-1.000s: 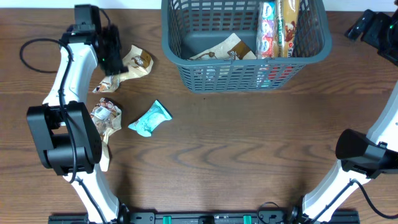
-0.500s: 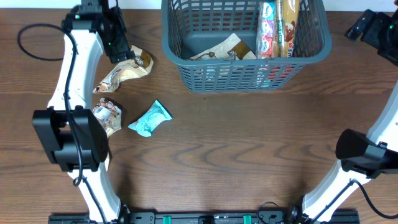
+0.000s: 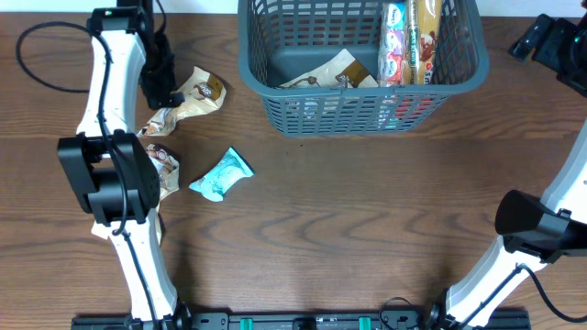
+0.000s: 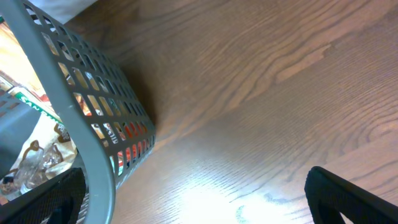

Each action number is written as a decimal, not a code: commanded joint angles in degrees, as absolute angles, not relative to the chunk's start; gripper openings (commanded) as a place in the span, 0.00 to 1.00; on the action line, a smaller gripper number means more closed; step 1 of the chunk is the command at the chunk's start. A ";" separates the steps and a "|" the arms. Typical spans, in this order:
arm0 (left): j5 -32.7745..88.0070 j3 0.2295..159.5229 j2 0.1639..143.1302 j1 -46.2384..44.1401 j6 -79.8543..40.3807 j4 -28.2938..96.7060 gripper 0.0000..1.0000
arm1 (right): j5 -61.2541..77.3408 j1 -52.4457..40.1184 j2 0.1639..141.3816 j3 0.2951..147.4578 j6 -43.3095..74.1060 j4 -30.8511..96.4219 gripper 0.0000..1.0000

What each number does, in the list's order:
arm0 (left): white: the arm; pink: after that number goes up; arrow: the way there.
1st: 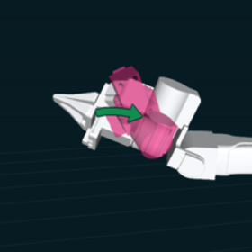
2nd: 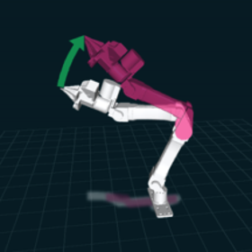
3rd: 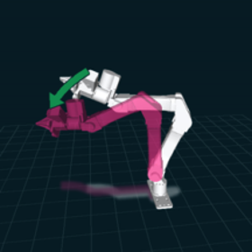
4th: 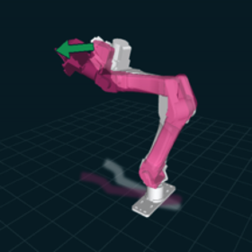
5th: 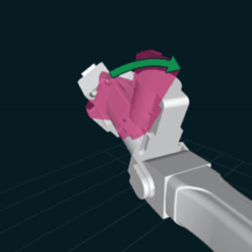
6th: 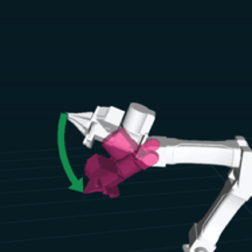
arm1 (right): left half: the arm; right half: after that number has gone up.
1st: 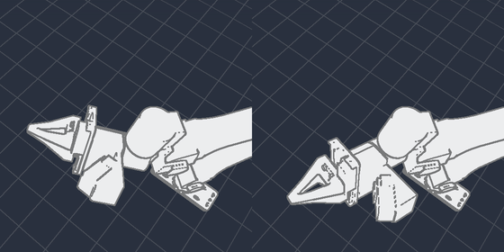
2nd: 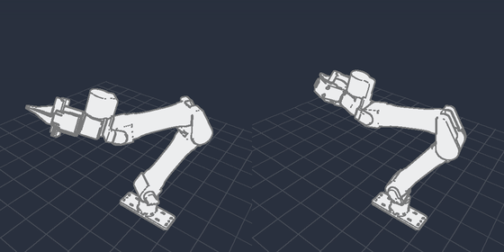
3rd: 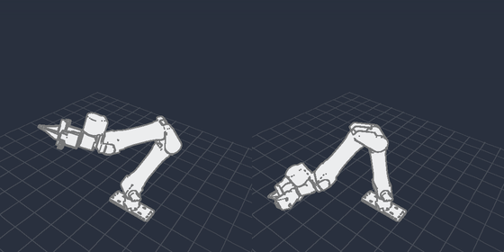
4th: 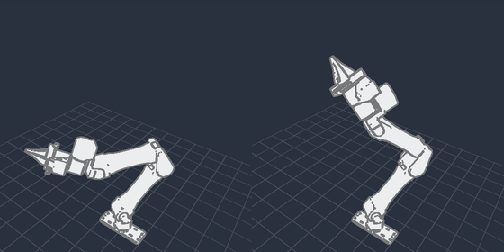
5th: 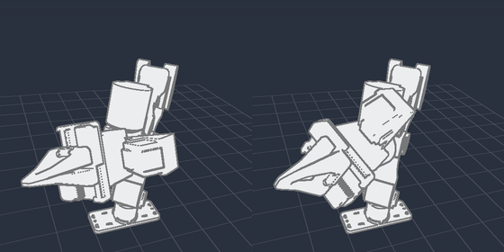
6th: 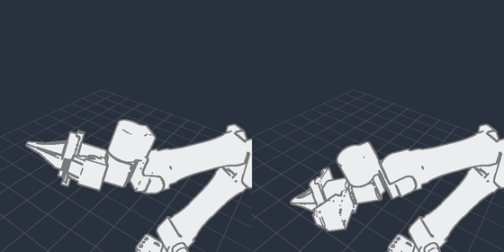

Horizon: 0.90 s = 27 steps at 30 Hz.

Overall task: Pack container
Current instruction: 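Grasp the crumpled Pavee wrapper with left gripper and lift it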

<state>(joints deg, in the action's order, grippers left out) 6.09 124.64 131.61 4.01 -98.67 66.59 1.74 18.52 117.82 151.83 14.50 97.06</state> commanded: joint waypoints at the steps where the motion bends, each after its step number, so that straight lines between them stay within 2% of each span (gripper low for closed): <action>1: 4.84 125.82 131.98 3.60 -97.58 68.14 0.99 | 1.98 18.76 117.67 151.68 15.18 97.14 0.99; 27: 2.50 125.73 141.58 1.96 -99.79 70.70 0.99 | 1.98 18.76 117.67 151.68 14.09 97.27 0.99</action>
<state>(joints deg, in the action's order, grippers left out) 4.05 124.64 140.40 1.65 -99.20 70.24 1.74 18.52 117.82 151.83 14.46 97.10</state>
